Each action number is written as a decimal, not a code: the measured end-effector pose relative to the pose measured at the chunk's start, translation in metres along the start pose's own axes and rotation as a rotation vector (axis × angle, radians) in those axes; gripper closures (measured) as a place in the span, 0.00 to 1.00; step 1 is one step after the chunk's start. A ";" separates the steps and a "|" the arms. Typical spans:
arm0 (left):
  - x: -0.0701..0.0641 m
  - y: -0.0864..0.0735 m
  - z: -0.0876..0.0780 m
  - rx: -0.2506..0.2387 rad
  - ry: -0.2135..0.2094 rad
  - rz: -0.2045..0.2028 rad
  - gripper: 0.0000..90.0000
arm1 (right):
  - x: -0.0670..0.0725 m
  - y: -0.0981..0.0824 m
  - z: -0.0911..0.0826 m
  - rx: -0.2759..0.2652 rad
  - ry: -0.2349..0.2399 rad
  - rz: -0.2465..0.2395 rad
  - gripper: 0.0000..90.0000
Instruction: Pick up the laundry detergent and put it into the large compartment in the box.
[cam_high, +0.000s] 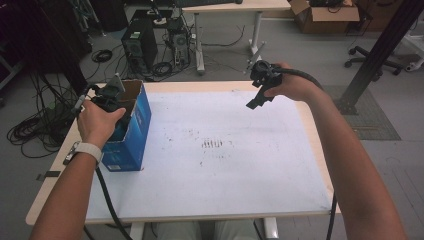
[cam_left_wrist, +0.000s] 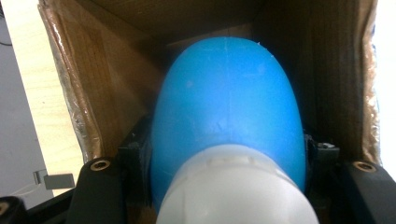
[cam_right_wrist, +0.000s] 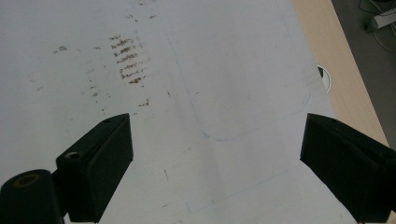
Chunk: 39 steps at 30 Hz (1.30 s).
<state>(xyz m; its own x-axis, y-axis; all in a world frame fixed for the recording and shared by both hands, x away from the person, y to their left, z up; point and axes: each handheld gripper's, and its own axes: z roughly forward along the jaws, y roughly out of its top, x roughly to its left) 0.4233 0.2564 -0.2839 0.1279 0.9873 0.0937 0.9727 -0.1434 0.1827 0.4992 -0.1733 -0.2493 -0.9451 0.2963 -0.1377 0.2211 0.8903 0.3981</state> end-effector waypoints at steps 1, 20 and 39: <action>0.000 0.000 0.000 -0.002 -0.001 0.000 0.41 | 0.000 0.000 0.000 0.002 -0.001 -0.001 0.10; 0.004 -0.001 -0.004 -0.009 -0.029 -0.030 0.32 | 0.002 0.001 0.000 0.001 0.004 -0.006 0.11; 0.006 -0.004 -0.031 -0.059 -0.047 -0.022 0.23 | 0.006 0.000 -0.005 0.000 -0.003 -0.006 0.11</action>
<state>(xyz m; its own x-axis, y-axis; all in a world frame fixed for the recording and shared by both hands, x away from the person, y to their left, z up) 0.4145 0.2611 -0.2540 0.1169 0.9922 0.0436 0.9624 -0.1240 0.2415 0.4926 -0.1730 -0.2455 -0.9456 0.2924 -0.1427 0.2159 0.8921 0.3970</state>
